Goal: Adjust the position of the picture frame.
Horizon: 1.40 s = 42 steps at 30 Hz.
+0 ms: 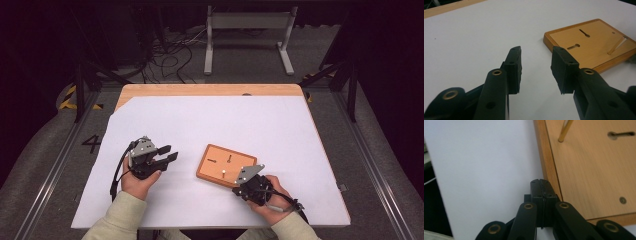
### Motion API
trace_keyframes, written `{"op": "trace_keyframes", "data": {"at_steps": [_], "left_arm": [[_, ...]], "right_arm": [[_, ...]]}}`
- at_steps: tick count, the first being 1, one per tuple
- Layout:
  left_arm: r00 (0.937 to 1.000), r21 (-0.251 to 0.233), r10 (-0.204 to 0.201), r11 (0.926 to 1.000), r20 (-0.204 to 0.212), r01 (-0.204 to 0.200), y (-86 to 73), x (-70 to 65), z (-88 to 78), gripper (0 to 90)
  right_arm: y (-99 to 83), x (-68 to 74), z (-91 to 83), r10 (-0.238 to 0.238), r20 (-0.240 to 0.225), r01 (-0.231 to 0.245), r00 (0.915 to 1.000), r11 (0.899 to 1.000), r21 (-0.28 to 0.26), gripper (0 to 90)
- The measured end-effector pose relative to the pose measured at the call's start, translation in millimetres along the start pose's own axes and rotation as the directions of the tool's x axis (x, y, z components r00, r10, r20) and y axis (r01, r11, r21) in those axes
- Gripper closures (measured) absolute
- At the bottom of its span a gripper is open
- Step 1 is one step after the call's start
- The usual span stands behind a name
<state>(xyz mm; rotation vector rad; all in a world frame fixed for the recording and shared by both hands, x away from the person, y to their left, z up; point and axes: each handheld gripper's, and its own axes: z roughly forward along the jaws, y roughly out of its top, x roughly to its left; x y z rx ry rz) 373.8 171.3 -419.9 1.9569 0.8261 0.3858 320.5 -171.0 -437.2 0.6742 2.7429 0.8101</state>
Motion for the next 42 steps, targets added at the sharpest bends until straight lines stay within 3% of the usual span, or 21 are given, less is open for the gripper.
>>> {"op": "trace_keyframes", "data": {"at_steps": [4,11,23,26,28,31,33,36,37,38,39,42], "left_arm": [[1.0000,-0.001,0.001,1.0000,0.006,-0.001,0.3,-0.6,1.1,60.7],[1.0000,0.002,0.002,1.0000,0.007,-0.002,0.2,-0.7,1.3,60.3],[1.0000,0.007,0.002,1.0000,0.008,-0.002,-0.1,-1.5,2.3,59.9],[0.9999,0.008,0.004,1.0000,0.010,-0.004,0.0,-1.4,2.4,59.5],[0.9999,0.009,0.003,1.0000,0.013,-0.003,0.2,-1.3,2.2,59.0],[0.9999,0.007,-0.001,1.0000,0.012,0.001,1.0,-1.4,1.5,56.3],[0.9999,0.008,0.000,1.0000,0.013,0.000,2.4,-2.3,1.0,53.5],[0.9996,0.008,0.027,0.9996,0.004,-0.027,6.6,-5.9,-3.0,49.2],[0.9994,0.005,0.036,0.9994,0.000,-0.036,9.3,-8.4,-5.8,47.6],[0.9994,0.005,0.036,0.9994,0.000,-0.036,9.3,-8.4,-5.8,47.0],[0.9991,0.002,0.042,0.9991,0.000,-0.042,11.9,-10.0,-8.3,46.3],[0.9989,-0.001,0.046,0.9989,-0.004,-0.046,13.6,-10.5,-10.4,44.7]], "right_arm": [[-4.0,-5.6,-2.5,0.021,0.014,-0.021,0.9997,1.000,0.003,90.0],[-14.9,-22.2,-6.3,0.065,0.088,-0.066,0.9940,0.998,0.004,90.0],[-21.9,-32.0,-7.9,0.122,0.134,-0.119,0.9835,0.993,-0.028,90.0],[-21.7,-32.0,-8.2,0.119,0.130,-0.116,0.9843,0.993,-0.027,90.0],[-21.3,-32.8,-11.3,0.108,0.088,-0.106,0.9902,0.994,-0.031,90.0],[-18.8,-34.6,-23.4,0.100,0.064,-0.095,0.9929,0.993,-0.074,90.0],[-16.8,-38.1,-35.7,0.098,0.068,-0.089,0.9928,0.988,-0.123,85.2],[-15.0,-44.7,-54.9,0.116,0.076,-0.097,0.9904,0.972,-0.214,77.3],[-15.1,-50.1,-66.0,0.130,0.083,-0.102,0.9881,0.956,-0.275,74.6],[-15.1,-50.1,-66.0,0.130,0.083,-0.102,0.9881,0.956,-0.275,74.6],[-16.1,-56.4,-75.3,0.157,0.073,-0.125,0.9848,0.937,-0.327,72.3],[-19.6,-64.1,-85.4,0.190,0.069,-0.151,0.9793,0.915,-0.375,68.5]]}}
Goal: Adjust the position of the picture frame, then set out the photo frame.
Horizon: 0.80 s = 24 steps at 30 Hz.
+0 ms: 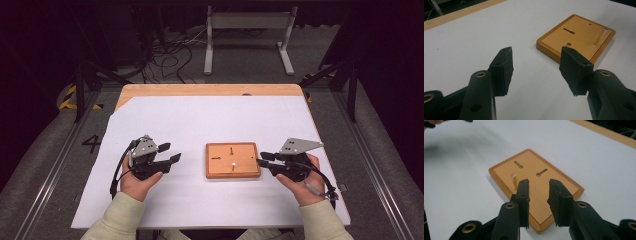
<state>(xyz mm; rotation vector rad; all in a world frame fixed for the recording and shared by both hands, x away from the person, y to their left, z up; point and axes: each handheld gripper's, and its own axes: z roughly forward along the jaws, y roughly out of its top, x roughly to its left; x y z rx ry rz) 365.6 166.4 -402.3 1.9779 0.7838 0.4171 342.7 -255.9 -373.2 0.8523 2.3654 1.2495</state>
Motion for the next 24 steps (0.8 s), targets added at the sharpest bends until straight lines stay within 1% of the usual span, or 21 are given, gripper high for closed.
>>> {"op": "trace_keyframes", "data": {"at_steps": [1,2,3,4,5,6,8,10,11,12,14,15,17,18,19,20,21,22,23,24], "left_arm": [[1.0000,-0.005,-0.004,1.0000,0.001,0.004,0.8,0.1,-0.8,44.7],[1.0000,-0.006,-0.002,1.0000,0.002,0.002,1.3,0.4,-1.3,44.3],[0.9999,-0.007,-0.012,0.9999,0.003,0.012,1.8,-0.1,-2.4,43.7],[0.9999,-0.007,-0.012,0.9999,0.003,0.012,1.8,-0.1,-2.4,42.8],[1.0000,-0.012,-0.008,0.9999,0.001,0.008,3.0,0.4,-3.7,42.1],[1.0000,-0.012,-0.008,0.9999,0.001,0.008,3.0,0.4,-3.7,41.3],[0.9999,-0.026,-0.010,0.9996,-0.001,0.010,4.0,0.0,-4.5,40.4],[0.9999,-0.033,-0.011,0.9994,0.004,0.012,4.8,-0.6,-5.7,39.2],[1.0000,-0.037,-0.007,0.9993,0.005,0.007,5.2,-0.7,-5.8,38.5],[1.0000,-0.040,-0.007,0.9992,0.005,0.007,5.5,-1.0,-5.9,37.9],[1.0000,-0.051,-0.006,0.9987,0.003,0.006,6.5,-2.5,-5.0,36.4],[1.0000,-0.048,-0.007,0.9988,0.005,0.008,7.3,-4.3,-3.8,34.5],[0.9999,-0.051,0.004,0.9987,0.013,-0.004,9.1,-6.7,-1.6,34.1],[0.9998,-0.052,0.000,0.9987,0.017,0.001,10.1,-8.8,-0.6,33.8],[0.9998,-0.052,0.000,0.9987,0.017,0.001,10.1,-8.8,-0.6,33.7],[0.9997,-0.050,0.009,0.9987,0.021,-0.008,11.5,-10.3,0.6,33.7],[0.9996,-0.053,0.009,0.9986,0.025,-0.008,13.0,-13.3,2.3,33.8],[0.9993,-0.063,0.014,0.9979,0.036,-0.012,14.2,-14.3,2.9,33.7],[0.9982,-0.095,-0.002,0.9954,0.059,0.008,17.9,-17.7,6.3,35.2],[0.9982,-0.095,-0.002,0.9954,0.059,0.008,17.9,-17.7,6.3,35.9]], "right_arm": [[0.0,0.0,0.0,0.000,0.000,0.000,1.0000,1.000,0.000,68.5],[-0.6,-3.5,-3.2,0.005,0.007,-0.005,1.0000,1.000,-0.021,66.3],[-2.5,-7.5,-7.1,0.011,0.018,-0.010,0.9998,0.999,-0.046,64.7],[-2.5,-7.5,-7.1,0.011,0.018,-0.010,0.9998,0.999,-0.046,64.7],[-4.1,-10.1,-9.3,0.006,0.034,-0.003,0.9994,0.998,-0.066,59.2],[-4.1,-10.1,-9.3,0.006,0.034,-0.003,0.9994,0.998,-0.066,59.2],[-5.9,-12.8,-11.6,0.007,0.065,-0.002,0.9978,0.997,-0.075,53.6],[-8.0,-15.8,-14.2,0.028,0.086,-0.020,0.9959,0.996,-0.085,47.1],[-9.4,-18.2,-15.9,0.038,0.100,-0.029,0.9943,0.995,-0.091,45.2],[-10.6,-20.2,-17.2,0.052,0.101,-0.042,0.9935,0.995,-0.094,44.0],[-12.6,-23.2,-19.7,0.071,0.108,-0.060,0.9915,0.993,-0.101,42.1],[-14.1,-25.8,-22.1,0.073,0.118,-0.060,0.9903,0.992,-0.107,41.3],[-15.9,-28.4,-24.2,0.081,0.126,-0.067,0.9887,0.991,-0.113,40.3],[-16.9,-29.7,-25.2,0.085,0.131,-0.070,0.9877,0.991,-0.113,40.2],[-16.9,-29.7,-25.2,0.085,0.131,-0.070,0.9877,0.991,-0.113,40.2],[-18.1,-31.2,-26.0,0.090,0.129,-0.075,0.9876,0.990,-0.117,40.2],[-19.3,-32.4,-26.7,0.094,0.128,-0.078,0.9873,0.989,-0.123,40.3],[-20.7,-33.7,-27.5,0.093,0.128,-0.077,0.9874,0.989,-0.128,40.6],[-22.1,-34.4,-28.4,0.097,0.129,-0.081,0.9869,0.989,-0.128,41.3],[-22.7,-34.7,-29.1,0.097,0.130,-0.080,0.9868,0.988,-0.128,41.6]]}}
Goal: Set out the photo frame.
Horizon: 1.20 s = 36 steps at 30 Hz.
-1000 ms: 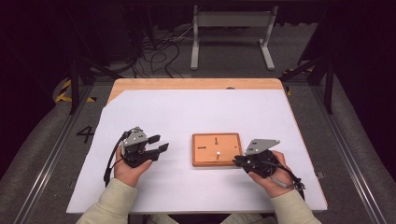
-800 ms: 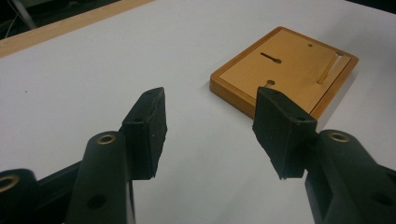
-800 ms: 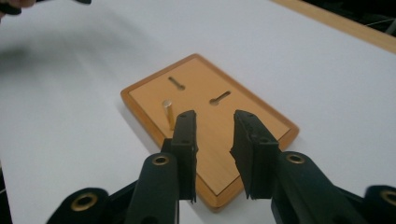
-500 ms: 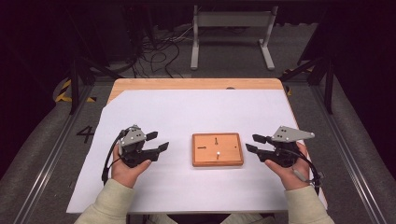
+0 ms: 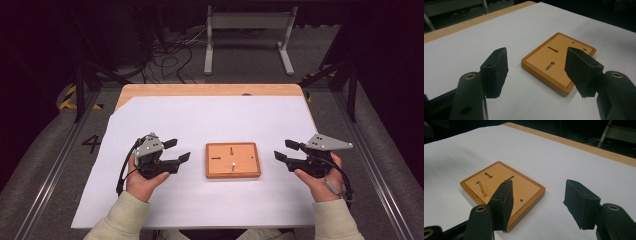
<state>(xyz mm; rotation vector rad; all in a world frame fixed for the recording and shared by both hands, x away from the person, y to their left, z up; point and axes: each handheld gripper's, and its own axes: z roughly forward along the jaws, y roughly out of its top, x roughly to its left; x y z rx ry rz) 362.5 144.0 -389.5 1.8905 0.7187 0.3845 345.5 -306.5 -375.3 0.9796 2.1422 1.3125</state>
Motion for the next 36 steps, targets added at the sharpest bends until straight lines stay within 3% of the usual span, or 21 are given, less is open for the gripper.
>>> {"op": "trace_keyframes", "data": {"at_steps": [9,10,13,16,17,20,21,25,28,33,36], "left_arm": [[0.9961,0.032,0.038,0.9986,0.080,-0.041,12.8,-18.7,29.0,35.2],[0.9930,0.026,0.061,0.9976,0.101,-0.064,14.4,-22.1,35.1,34.3],[0.9896,0.030,0.076,0.9963,0.122,-0.080,16.8,-25.7,41.4,33.2],[0.9881,0.047,0.059,0.9967,0.142,-0.066,19.4,-29.1,49.2,30.8],[0.9832,0.072,0.017,0.9970,0.182,-0.030,19.0,-29.0,57.1,31.7],[0.9810,0.089,0.007,0.9958,0.194,-0.025,18.7,-30.4,63.1,37.9],[0.9796,0.093,0.015,0.9951,0.200,-0.034,18.5,-32.3,66.8,44.6],[0.9822,0.093,0.044,0.9938,0.183,-0.062,18.0,-35.9,72.0,42.6],[0.9769,0.088,0.035,0.9947,0.211,-0.055,17.3,-38.9,76.4,44.2],[0.9625,0.074,0.044,0.9951,0.268,-0.066,9.1,-47.8,88.9,47.9],[0.9553,0.094,0.044,0.9927,0.292,-0.075,6.2,-50.3,96.0,49.1]], "right_arm": [[-4.7,-2.9,-4.6,0.017,0.007,-0.017,0.9998,1.000,-0.008,43.6],[-6.2,-3.2,-3.7,0.019,0.002,-0.019,0.9998,1.000,-0.013,43.7],[-9.1,-2.0,-0.8,0.018,0.003,-0.018,0.9998,1.000,-0.004,43.5],[-11.1,-1.5,1.2,0.016,-0.002,-0.016,0.9999,1.000,0.008,43.6],[-11.4,-2.0,0.1,0.018,0.000,-0.018,0.9998,1.000,0.003,43.5],[-11.7,-2.7,-0.3,0.019,0.003,-0.019,0.9998,1.000,0.001,43.5],[-12.4,-3.2,-0.5,0.021,0.004,-0.021,0.9998,1.000,0.002,43.5],[-14.0,-4.7,-0.5,0.022,0.007,-0.022,0.9997,1.000,-0.002,43.5],[-14.3,-4.8,-0.2,0.025,0.008,-0.025,0.9996,1.000,-0.001,43.4],[-14.6,-4.8,0.6,0.024,0.007,-0.024,0.9997,1.000,-0.001,43.1],[-14.8,-4.9,0.8,0.027,0.005,-0.027,0.9996,1.000,-0.002,43.0]]}}
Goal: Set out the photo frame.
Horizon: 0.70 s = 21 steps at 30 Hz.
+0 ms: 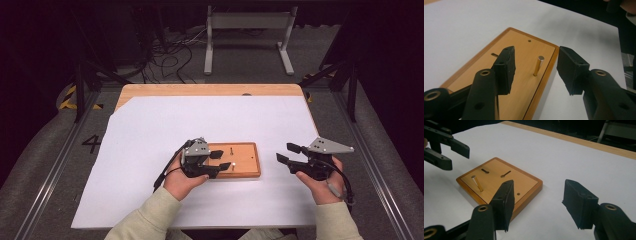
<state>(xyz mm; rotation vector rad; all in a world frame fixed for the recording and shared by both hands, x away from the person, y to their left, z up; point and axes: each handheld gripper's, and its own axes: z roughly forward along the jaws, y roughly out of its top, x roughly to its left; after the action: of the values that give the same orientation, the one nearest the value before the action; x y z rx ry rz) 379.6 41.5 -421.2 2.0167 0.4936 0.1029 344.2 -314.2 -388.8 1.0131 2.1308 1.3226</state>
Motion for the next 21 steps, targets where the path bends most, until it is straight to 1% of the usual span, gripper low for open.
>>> {"op": "trace_keyframes", "data": {"at_steps": [1,2,6,8,10,12,15,16,19,21], "left_arm": [[0.9999,0.015,0.001,0.9999,0.014,-0.001,-1.1,0.1,4.7,48.3],[0.9999,0.015,0.001,0.9999,0.014,-0.001,-1.1,0.1,4.7,47.8],[0.9990,0.022,0.029,0.9993,0.035,-0.030,-2.9,-1.6,15.5,49.3],[0.9981,0.032,0.050,0.9982,0.036,-0.051,-4.3,-1.7,20.9,51.9],[0.9977,0.045,0.062,0.9970,0.028,-0.063,-5.9,-1.4,26.5,54.8],[0.9970,0.054,0.073,0.9957,0.027,-0.074,-6.5,-1.3,30.6,59.5],[0.9966,0.058,0.077,0.9952,0.030,-0.079,-6.9,-1.8,36.8,62.2],[0.9966,0.058,0.077,0.9952,0.030,-0.079,-6.9,-1.8,36.8,63.4],[0.9951,0.053,0.095,0.9939,0.027,-0.096,-7.1,-2.5,42.8,66.5],[0.9957,0.059,0.090,0.9941,0.024,-0.091,-7.9,-1.5,44.4,66.8]], "right_arm": [[-0.3,0.4,0.1,0.005,-0.002,-0.005,1.0000,1.000,0.003,43.0],[-0.3,0.4,0.1,0.005,-0.002,-0.005,1.0000,1.000,0.003,43.0],[-2.8,1.0,-0.9,0.003,-0.002,-0.003,1.0000,1.000,0.008,43.0],[-5.3,1.0,-3.0,0.011,0.001,-0.011,0.9999,1.000,0.010,43.0],[-7.3,1.3,-5.3,0.018,0.002,-0.018,0.9998,1.000,0.013,43.0],[-9.1,1.1,-7.2,0.019,0.007,-0.019,0.9998,1.000,0.013,43.0],[-11.9,1.0,-10.3,0.028,0.012,-0.029,0.9995,0.999,0.019,43.0],[-12.5,0.5,-10.7,0.025,0.014,-0.025,0.9996,1.000,0.018,43.0],[-13.4,0.3,-12.1,0.034,0.007,-0.035,0.9994,0.999,0.012,43.0],[-13.2,0.5,-12.1,0.034,0.006,-0.034,0.9994,0.999,0.011,43.1]]}}
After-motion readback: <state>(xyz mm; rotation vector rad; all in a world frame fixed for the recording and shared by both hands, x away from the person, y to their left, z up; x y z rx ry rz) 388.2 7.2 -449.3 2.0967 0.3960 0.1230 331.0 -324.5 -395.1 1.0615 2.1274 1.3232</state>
